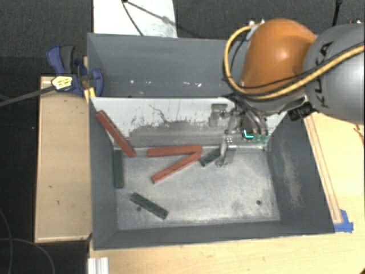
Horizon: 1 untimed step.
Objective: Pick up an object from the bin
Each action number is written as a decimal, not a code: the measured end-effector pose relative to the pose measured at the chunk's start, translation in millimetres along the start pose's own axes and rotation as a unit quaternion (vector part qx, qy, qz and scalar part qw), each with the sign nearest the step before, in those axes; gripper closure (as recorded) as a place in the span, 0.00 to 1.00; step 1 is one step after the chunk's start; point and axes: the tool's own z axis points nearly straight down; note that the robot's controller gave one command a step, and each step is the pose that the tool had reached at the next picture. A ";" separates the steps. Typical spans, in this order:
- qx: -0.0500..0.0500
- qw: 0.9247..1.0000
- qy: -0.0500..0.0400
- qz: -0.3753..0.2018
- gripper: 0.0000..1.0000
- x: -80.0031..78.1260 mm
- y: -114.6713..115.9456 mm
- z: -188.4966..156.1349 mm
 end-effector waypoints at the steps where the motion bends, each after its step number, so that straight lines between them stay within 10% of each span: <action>1: 0.000 0.985 -0.002 -0.172 0.00 -3.4 34.2 163.0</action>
Offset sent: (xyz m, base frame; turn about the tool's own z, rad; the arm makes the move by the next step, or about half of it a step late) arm 0.0026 0.0340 -0.1613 -0.3469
